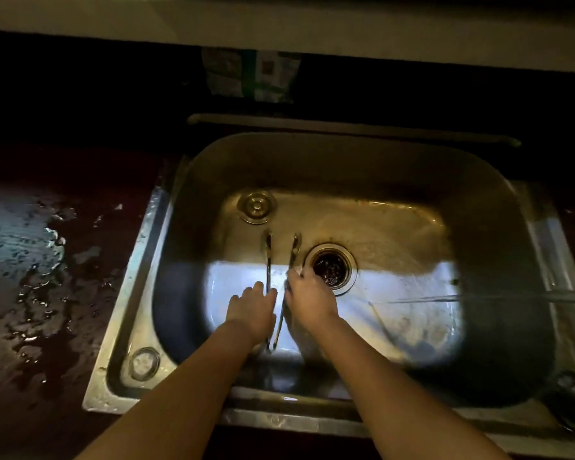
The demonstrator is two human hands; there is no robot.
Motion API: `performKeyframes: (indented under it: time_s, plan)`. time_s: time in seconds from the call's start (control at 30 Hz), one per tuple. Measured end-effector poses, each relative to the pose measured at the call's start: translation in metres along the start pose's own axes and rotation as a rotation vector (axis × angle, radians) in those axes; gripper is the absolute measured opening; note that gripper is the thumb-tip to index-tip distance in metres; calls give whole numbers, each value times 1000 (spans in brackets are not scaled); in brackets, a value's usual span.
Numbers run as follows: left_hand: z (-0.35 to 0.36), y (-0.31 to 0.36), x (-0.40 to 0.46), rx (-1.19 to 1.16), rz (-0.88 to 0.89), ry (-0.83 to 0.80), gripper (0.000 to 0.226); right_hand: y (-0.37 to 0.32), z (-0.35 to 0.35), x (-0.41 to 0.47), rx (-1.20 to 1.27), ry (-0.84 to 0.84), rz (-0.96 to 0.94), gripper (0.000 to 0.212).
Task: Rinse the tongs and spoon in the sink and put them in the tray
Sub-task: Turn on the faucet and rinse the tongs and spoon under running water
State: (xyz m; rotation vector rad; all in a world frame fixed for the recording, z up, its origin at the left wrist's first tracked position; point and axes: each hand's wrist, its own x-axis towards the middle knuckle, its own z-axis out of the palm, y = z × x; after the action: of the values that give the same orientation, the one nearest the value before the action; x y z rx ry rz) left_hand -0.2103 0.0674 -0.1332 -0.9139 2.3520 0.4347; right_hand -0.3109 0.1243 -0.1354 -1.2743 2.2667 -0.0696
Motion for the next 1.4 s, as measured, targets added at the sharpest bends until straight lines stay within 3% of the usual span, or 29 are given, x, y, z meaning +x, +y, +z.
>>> performKeyframes:
  time_s: [0.17, 0.27, 0.4, 0.47, 0.57, 0.63, 0.73, 0.83, 0.93, 1.03, 1.2, 1.3, 1.4]
  plan:
    - [11, 5, 9, -218, -16, -50, 32, 2, 18, 11, -11, -106, -10, 36]
    - [10, 1, 12, -339, -7, -19, 28, 1, 17, 14, 51, -72, 4, 29]
    - [4, -1, 7, -455, 55, 125, 25, 8, 1, 12, 565, 143, 199, 17]
    - [0, 3, 1, -478, 110, 183, 27, 14, -15, 12, 812, 198, 339, 26]
    - [-5, 10, -9, -420, 211, 296, 43, 25, -40, 10, 965, 164, 430, 15]
    - [-13, 17, -19, -610, 240, 336, 50, 33, -51, 5, 959, 180, 446, 19]
    - [-33, 30, -35, -1129, 162, 173, 41, 44, -63, -12, 946, 228, 510, 23]
    - [-44, 39, -43, -1318, 138, 6, 15, 49, -68, -35, 1035, 231, 564, 17]
    - [-52, 44, -50, -1513, 119, -199, 10, 53, -74, -55, 1129, 247, 579, 4]
    - [-64, 52, -59, -1592, 177, -328, 10, 59, -81, -76, 1216, 284, 543, 10]
    - [-84, 72, -66, -1568, 200, -382, 18, 80, -84, -119, 1460, 379, 580, 10]
    - [-92, 80, -68, -1457, 194, -374, 5, 96, -78, -141, 1218, 551, 606, 26]
    - [-93, 92, -69, -1429, 176, -370, 5, 106, -79, -161, 722, 735, 425, 41]
